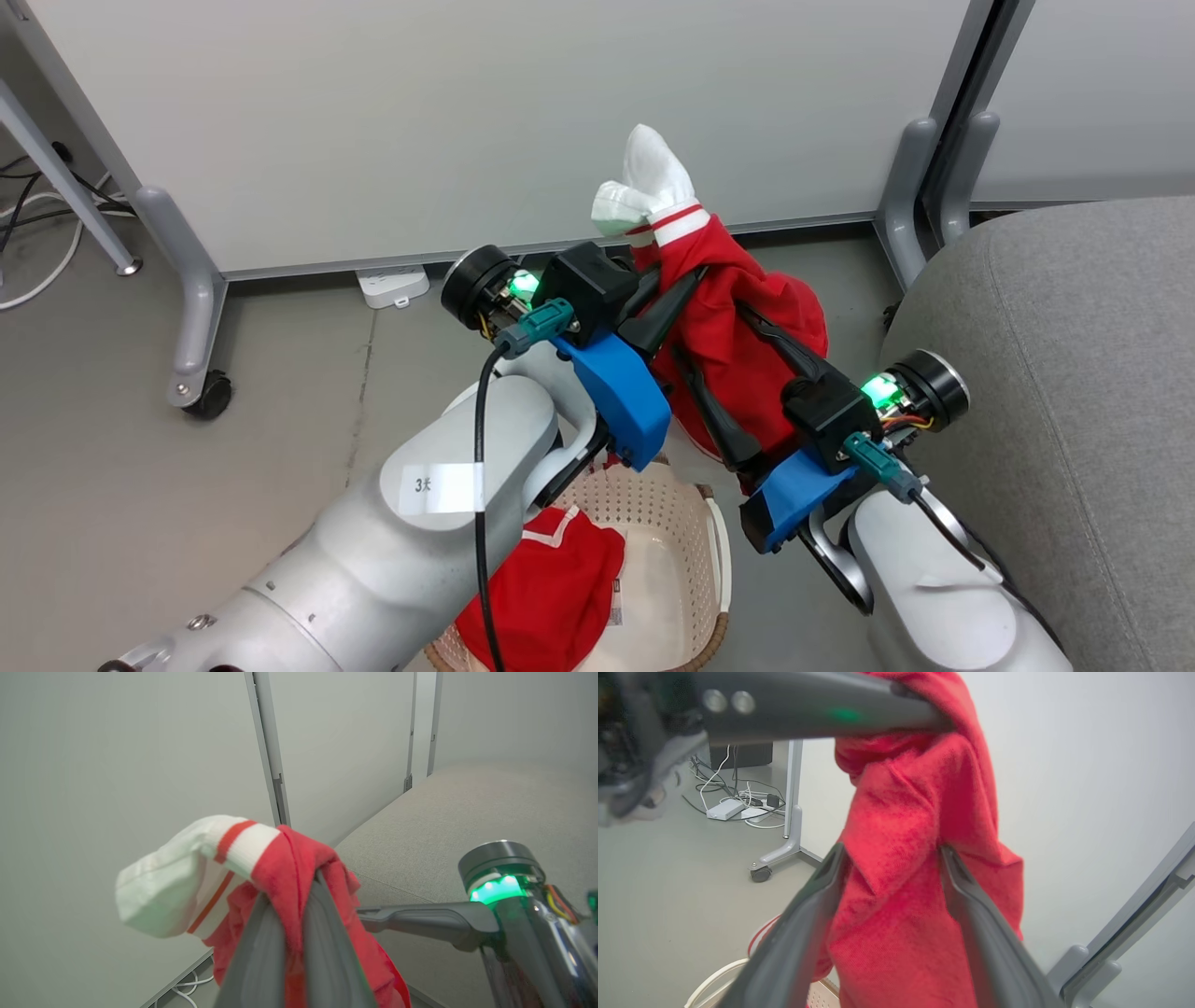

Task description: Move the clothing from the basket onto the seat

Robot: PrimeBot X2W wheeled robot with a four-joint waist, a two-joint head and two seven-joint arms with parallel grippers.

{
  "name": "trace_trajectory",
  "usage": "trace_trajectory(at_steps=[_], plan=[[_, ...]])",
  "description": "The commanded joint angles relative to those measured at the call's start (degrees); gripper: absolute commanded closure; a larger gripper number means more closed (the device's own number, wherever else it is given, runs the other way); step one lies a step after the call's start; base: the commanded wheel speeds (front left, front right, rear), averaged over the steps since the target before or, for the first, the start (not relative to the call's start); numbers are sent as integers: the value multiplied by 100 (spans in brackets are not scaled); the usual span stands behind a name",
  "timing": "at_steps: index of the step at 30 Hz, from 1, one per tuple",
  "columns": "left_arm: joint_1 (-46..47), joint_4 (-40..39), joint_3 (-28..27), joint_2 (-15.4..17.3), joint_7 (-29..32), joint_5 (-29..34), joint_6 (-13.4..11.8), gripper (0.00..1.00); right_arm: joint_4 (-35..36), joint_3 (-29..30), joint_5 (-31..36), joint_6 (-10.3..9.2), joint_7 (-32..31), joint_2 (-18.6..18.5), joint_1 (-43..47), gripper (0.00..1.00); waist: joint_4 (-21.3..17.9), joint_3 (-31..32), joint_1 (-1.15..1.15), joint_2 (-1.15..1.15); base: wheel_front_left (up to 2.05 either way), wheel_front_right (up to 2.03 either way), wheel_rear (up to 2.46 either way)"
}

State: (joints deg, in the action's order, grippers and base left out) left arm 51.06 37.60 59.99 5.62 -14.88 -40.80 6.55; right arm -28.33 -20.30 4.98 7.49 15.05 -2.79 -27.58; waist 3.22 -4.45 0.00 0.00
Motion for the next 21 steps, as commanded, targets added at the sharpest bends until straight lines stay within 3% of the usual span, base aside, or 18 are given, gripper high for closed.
trace_trajectory(at_steps=[1, 7, 8, 9, 21], plan=[[114, -15, 7, -5, -26, 13, 22, 100, -38, 1, 18, 1, 20, -18, -94, 0, 13, -15, 0, 0, 0, 0, 0], [171, -25, 37, -47, -29, -18, 37, 100, -157, 182, -76, 1, 20, -18, -286, 0, 53, -72, 0, 0, 0, 0, 0], [181, -25, 44, -60, -31, -27, 40, 100, -212, 222, -110, 1, 20, -18, -323, 45, 56, -80, 0, 0, 0, 0, 0], [180, -22, 49, -63, -31, -28, 42, 100, -243, 234, -154, 1, 20, -18, -341, 100, 59, -83, 0, 0, 0, 0, 0], [191, 52, 84, -76, -32, -36, 49, 100, -281, 177, -304, 1, 20, -17, -388, 100, 40, -69, 0, 0, 0, 0, 0]])
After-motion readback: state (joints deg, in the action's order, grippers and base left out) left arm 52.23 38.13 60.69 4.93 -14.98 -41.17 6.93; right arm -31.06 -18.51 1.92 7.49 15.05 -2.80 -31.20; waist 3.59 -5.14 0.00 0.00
